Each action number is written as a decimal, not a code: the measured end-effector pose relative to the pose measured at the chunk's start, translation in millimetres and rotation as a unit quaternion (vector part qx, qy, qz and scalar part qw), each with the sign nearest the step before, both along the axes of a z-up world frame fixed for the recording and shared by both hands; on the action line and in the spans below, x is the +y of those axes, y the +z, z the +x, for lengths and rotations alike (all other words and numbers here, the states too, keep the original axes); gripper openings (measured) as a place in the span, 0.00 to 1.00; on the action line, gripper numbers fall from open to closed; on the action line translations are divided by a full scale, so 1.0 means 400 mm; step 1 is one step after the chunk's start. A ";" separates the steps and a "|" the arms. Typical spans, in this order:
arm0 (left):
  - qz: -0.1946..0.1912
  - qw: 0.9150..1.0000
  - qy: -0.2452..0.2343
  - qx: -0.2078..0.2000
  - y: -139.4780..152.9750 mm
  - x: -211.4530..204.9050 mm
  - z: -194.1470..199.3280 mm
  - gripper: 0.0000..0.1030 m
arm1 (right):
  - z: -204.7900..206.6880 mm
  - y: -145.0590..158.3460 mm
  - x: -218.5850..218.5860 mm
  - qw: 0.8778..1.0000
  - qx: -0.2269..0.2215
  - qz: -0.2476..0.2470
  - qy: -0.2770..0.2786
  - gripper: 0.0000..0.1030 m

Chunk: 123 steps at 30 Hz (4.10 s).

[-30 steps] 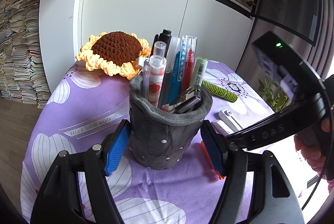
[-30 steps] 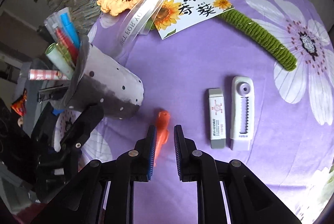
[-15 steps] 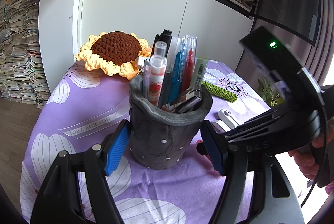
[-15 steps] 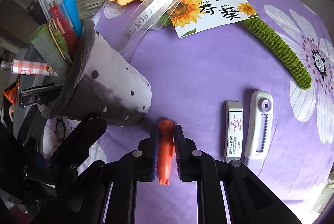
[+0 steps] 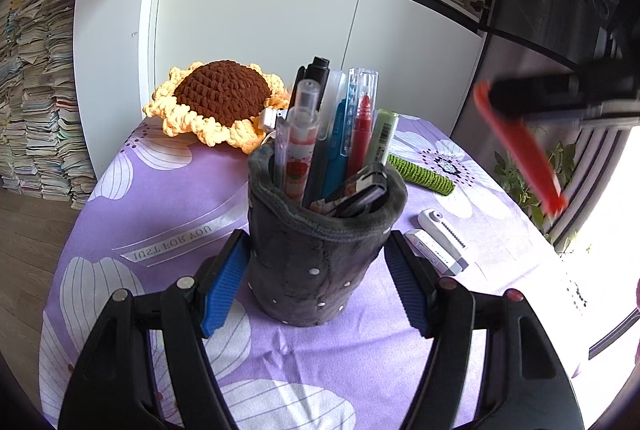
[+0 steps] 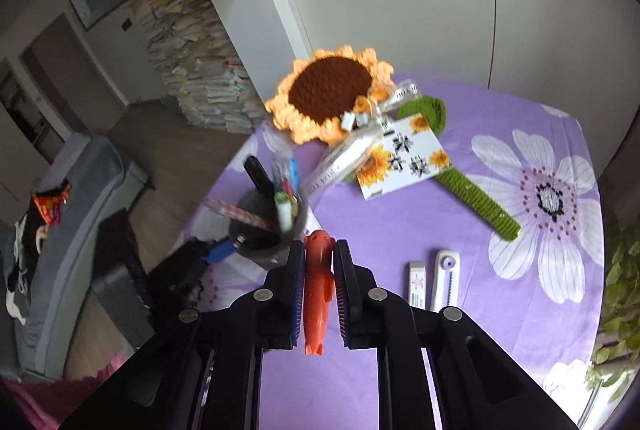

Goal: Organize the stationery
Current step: 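Lift the orange highlighter and drop it into the grey cup, then close the right gripper on the white eraser, then lift the white eraser and drop it into the grey cup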

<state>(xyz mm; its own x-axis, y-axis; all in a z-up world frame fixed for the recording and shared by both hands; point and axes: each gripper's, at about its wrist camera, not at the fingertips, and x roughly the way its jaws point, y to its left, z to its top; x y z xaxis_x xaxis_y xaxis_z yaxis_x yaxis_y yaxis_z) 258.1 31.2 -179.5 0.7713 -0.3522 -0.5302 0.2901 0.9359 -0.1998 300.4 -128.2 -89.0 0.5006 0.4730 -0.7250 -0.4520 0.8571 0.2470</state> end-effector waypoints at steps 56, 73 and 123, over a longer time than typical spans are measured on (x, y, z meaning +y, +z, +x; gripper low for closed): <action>-0.001 1.000 -0.001 0.001 -0.001 -0.003 0.004 0.66 | 0.174 -0.263 -0.042 0.982 0.110 -0.147 -0.032 0.34; -0.001 1.000 -0.001 0.001 -0.001 -0.004 0.005 0.66 | 0.066 -0.130 -0.050 0.993 0.042 -0.113 -0.021 0.17; -0.003 1.000 -0.002 0.004 -0.005 0.001 0.009 0.68 | 0.127 -0.084 -0.128 0.990 0.036 -0.097 -0.094 0.50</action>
